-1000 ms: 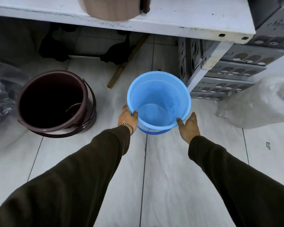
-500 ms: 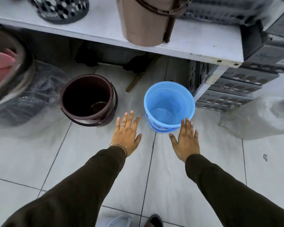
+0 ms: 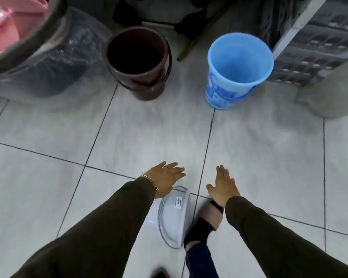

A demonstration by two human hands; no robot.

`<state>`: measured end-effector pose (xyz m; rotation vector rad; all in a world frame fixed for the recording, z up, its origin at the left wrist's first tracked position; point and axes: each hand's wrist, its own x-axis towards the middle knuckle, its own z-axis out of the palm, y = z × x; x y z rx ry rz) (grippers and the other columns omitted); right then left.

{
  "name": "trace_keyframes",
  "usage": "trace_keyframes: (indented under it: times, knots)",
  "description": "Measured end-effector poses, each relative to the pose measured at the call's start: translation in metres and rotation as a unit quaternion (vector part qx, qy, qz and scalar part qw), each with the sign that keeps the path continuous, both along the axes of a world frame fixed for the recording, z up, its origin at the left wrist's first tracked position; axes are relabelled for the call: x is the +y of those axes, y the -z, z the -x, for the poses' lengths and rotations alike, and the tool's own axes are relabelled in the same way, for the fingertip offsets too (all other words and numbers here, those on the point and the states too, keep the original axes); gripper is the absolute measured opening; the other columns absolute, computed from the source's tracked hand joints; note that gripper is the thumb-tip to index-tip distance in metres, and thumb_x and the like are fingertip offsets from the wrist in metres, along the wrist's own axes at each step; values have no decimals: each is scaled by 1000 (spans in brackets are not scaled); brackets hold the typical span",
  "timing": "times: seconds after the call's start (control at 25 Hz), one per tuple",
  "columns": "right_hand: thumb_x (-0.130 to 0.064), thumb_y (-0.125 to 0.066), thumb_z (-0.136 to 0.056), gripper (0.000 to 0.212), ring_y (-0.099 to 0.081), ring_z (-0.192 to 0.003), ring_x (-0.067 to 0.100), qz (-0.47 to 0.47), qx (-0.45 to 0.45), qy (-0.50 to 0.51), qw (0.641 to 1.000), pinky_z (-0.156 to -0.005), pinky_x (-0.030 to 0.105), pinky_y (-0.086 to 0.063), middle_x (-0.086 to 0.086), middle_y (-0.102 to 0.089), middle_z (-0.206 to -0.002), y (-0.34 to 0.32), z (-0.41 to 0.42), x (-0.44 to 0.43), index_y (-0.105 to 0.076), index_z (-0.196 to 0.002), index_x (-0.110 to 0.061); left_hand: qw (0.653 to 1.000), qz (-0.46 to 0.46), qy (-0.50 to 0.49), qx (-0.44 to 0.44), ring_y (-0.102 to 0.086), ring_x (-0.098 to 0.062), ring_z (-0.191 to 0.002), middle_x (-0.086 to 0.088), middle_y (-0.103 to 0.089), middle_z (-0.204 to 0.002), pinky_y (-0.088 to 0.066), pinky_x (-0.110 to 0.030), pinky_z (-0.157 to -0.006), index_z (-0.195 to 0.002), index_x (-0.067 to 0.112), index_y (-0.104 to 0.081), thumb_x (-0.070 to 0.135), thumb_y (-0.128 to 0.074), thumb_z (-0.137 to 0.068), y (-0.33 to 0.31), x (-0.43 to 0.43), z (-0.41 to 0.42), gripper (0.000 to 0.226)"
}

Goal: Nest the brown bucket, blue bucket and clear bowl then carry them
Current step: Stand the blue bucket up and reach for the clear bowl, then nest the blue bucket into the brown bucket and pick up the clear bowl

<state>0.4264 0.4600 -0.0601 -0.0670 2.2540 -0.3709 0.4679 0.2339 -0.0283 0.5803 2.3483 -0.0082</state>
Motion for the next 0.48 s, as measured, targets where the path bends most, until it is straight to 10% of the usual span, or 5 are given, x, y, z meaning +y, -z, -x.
trace_keyframes:
  times: [0.16, 0.28, 0.4, 0.48]
  knots:
    - [-29, -62, -79, 61, -53, -120, 26, 41, -163, 95, 981, -100, 29, -45, 9, -60, -127, 62, -105, -1, -49, -138, -22, 987, -10, 150, -53, -5, -25, -153, 1, -8, -165, -14, -44, -123, -155, 22, -16, -1, -47, -93, 60, 35, -51, 73]
    - [-28, -78, -70, 56, -64, -104, 21, 164, -266, 184, 932, -91, 26, -51, 3, -69, -108, 87, -166, -14, -63, -122, -15, 976, -13, 216, -28, -8, -29, -152, -1, -18, -163, -14, -46, -122, -150, 23, -29, 0, -52, -91, 87, 48, -56, 67]
    - [-24, -73, -85, 4, -64, -82, 13, 219, -179, 212, 936, -86, 32, -53, -5, -69, -81, 88, -181, -34, -69, -86, -21, 973, -36, 226, 25, -40, -30, -138, -5, -52, -139, -18, -43, -121, -128, 22, -55, 3, -47, -93, 87, 42, -41, 41]
    - [-22, -67, -89, 6, -66, -84, 14, 238, -116, 197, 944, -87, 33, -53, -2, -72, -84, 74, -167, -45, -71, -89, -17, 973, -33, 223, 49, -55, -29, -121, -4, -61, -123, -28, -43, -117, -117, 21, -62, 2, -45, -92, 69, 22, -24, 36]
